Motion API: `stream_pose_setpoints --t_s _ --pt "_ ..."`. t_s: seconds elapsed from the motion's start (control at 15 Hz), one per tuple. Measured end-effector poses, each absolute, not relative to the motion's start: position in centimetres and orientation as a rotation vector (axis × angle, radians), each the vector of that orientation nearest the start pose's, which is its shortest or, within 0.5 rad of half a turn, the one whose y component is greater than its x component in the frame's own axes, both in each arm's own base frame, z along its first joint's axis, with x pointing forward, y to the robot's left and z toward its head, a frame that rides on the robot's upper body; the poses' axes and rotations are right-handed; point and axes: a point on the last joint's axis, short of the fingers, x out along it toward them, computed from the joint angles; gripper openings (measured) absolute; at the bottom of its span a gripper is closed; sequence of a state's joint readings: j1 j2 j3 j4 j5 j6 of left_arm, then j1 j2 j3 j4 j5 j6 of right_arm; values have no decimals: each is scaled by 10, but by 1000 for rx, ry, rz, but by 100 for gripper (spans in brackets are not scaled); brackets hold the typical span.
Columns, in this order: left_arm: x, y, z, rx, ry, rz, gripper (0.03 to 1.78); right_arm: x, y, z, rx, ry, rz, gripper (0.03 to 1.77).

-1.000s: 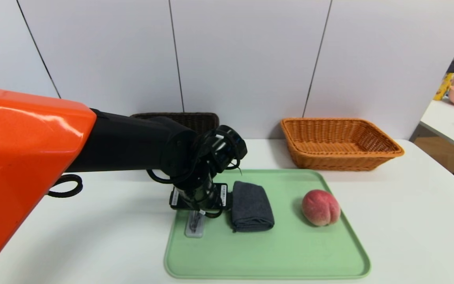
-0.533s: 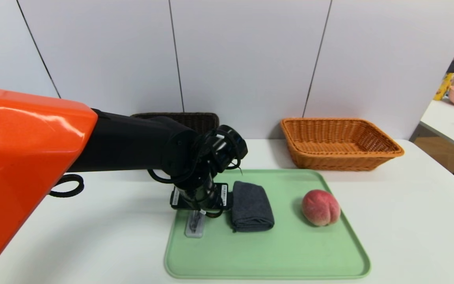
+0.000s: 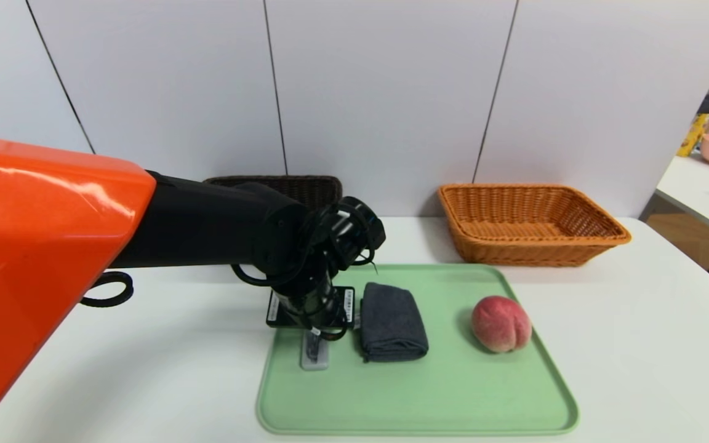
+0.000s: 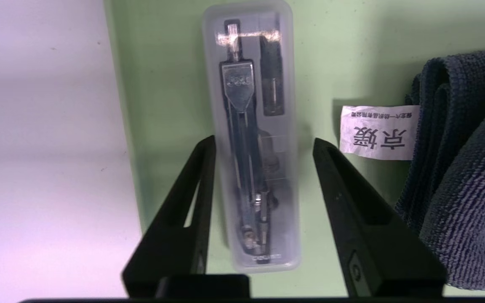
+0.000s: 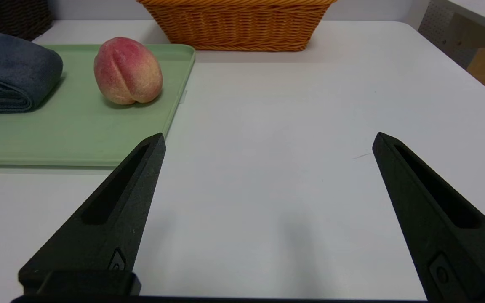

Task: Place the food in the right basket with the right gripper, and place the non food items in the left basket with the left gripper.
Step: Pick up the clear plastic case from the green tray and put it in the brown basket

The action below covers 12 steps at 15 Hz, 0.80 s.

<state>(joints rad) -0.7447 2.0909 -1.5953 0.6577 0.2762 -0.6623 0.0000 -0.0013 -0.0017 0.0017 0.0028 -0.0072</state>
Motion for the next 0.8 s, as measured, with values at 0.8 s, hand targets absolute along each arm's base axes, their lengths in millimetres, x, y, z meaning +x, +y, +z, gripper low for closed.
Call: stream_pose_setpoints --t_s 0.8 --pt "281 -246 167 -48 1041 -76 55 -23 0 76 -7 -1 3 170"
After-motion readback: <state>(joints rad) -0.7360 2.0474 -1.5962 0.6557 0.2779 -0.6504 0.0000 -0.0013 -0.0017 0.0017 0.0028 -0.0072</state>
